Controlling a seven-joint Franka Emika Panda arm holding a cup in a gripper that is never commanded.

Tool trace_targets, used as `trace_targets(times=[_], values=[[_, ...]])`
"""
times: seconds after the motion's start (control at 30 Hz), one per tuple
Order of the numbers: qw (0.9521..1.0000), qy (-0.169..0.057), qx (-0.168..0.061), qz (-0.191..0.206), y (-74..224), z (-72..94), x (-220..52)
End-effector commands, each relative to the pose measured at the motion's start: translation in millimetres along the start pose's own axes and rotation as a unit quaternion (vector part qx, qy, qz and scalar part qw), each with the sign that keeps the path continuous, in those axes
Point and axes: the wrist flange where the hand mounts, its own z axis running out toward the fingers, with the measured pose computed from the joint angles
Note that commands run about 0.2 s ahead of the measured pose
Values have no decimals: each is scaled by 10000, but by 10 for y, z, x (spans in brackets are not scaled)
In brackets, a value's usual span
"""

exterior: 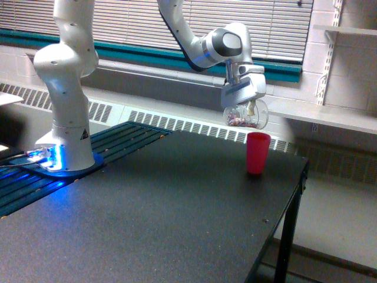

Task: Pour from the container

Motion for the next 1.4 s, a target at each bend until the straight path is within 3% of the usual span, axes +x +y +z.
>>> trace_targets(times=[0.03, 0.6, 1.4], values=[[9997, -49, -108, -190, 29, -28, -18], [9989, -231, -231, -337, 12, 64, -88], [9965, -326, -364, -685, -150, 59, 9]])
